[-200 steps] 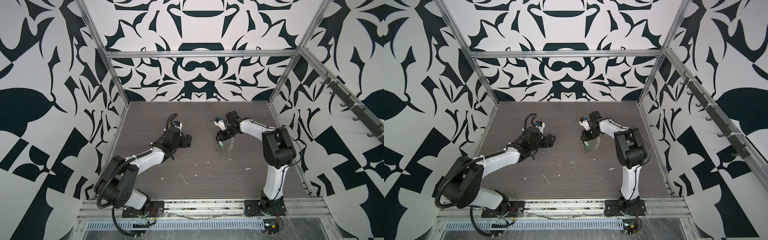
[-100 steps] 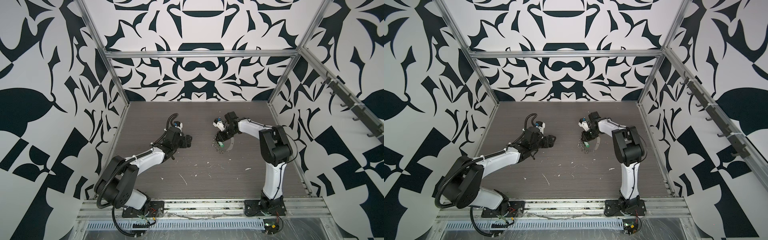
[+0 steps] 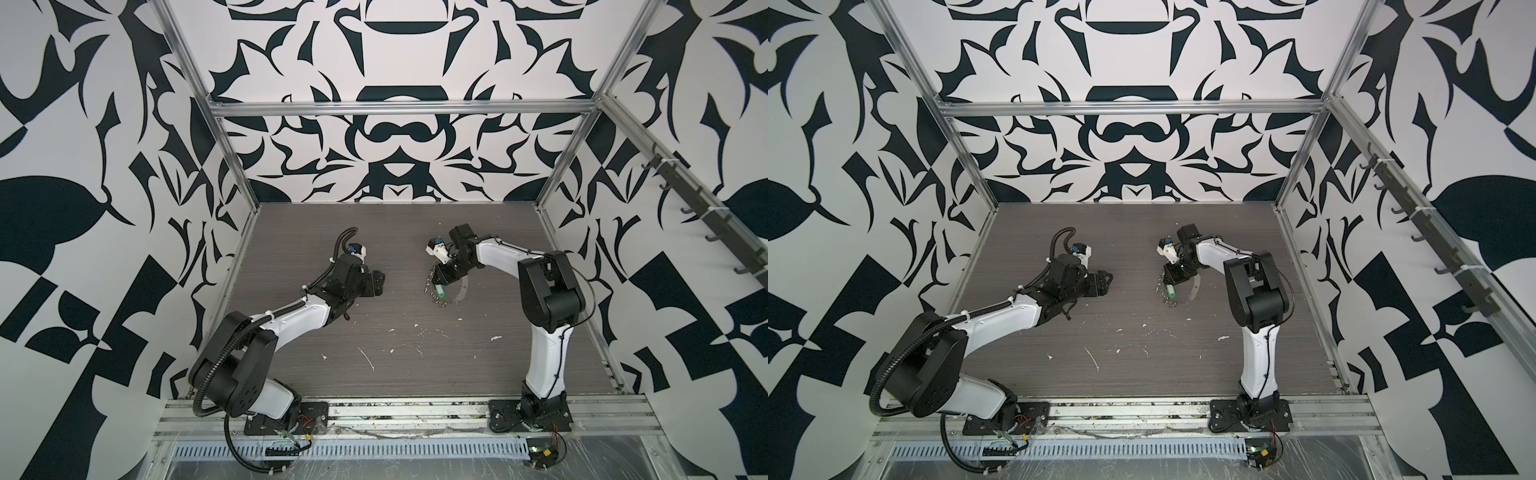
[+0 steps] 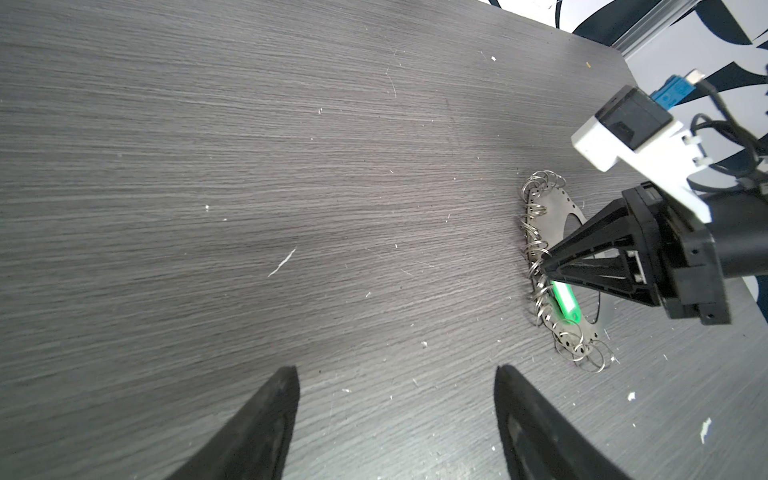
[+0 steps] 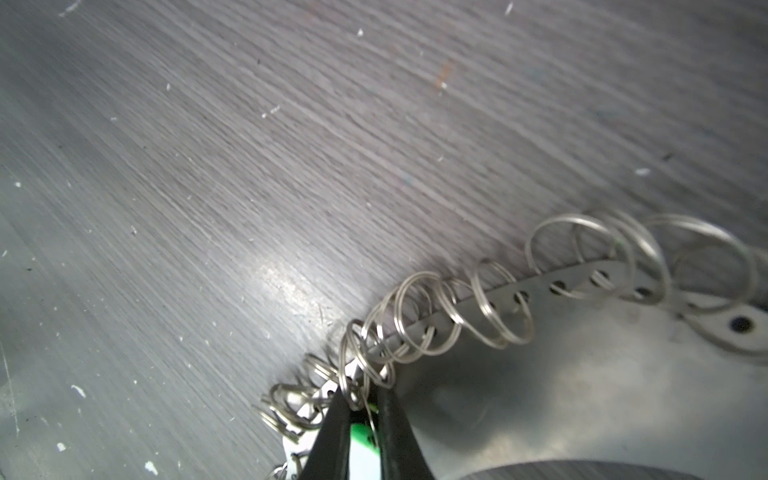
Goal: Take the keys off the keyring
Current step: 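Close the right gripper on the green key tag's ring, then lift the ring plate by the tag toward the left gripper while the left gripper approaches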
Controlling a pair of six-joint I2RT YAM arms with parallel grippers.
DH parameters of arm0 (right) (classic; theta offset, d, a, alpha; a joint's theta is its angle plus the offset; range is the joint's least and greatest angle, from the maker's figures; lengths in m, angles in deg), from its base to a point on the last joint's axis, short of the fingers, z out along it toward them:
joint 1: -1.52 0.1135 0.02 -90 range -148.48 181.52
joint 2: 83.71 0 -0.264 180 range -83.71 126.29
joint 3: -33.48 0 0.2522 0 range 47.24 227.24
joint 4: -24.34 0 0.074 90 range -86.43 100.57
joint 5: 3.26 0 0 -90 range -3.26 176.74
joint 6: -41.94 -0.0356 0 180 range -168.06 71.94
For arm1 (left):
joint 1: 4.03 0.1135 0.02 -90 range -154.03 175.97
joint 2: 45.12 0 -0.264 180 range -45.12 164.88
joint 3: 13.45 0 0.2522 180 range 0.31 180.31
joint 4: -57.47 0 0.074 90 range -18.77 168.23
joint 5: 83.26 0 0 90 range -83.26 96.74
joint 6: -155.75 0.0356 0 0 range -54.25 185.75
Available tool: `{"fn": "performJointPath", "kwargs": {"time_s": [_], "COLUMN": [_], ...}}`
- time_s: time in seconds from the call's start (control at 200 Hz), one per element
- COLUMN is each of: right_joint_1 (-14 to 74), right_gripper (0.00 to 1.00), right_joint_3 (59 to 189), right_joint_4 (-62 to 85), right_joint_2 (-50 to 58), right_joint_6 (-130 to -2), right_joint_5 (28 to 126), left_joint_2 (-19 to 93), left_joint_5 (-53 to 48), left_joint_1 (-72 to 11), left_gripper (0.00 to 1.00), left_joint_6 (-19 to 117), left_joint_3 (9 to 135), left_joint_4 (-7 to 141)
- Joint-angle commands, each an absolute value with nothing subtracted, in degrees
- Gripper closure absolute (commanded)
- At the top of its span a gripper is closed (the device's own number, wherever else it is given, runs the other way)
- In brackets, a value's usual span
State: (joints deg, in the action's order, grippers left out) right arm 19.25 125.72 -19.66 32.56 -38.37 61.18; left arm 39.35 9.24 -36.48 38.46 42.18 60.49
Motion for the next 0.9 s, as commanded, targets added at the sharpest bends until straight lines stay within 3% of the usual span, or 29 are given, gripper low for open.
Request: {"fn": "performJointPath", "kwargs": {"time_s": [0.0,0.225,0.43,0.71,0.895], "right_joint_1": [19.52,19.52,19.53,19.45,20.46], "right_gripper": [0.87,1.00,1.00,1.00,1.00], "right_joint_3": [125.20,125.16,122.75,112.14,102.16], "right_joint_4": [-21.65,-22.78,-20.60,-1.40,19.33], "right_joint_2": [28.66,26.28,21.16,14.45,7.57], "right_joint_6": [-37.67,-39.25,-47.83,-76.97,-96.25], "right_joint_5": [60.51,60.45,54.32,43.79,45.58], "left_joint_2": [38.20,37.28,33.90,23.59,20.69], "left_joint_5": [9.97,10.17,8.36,0.67,-0.40], "left_joint_1": [-36.90,-37.33,-37.60,-38.33,-39.45], "left_gripper": [0.22,0.23,0.24,0.27,0.28], "left_joint_6": [37.45,37.71,40.46,40.53,36.45], "left_joint_3": [44.01,44.26,44.89,46.70,54.16], "left_joint_4": [62.17,62.86,64.86,71.66,85.44]}}
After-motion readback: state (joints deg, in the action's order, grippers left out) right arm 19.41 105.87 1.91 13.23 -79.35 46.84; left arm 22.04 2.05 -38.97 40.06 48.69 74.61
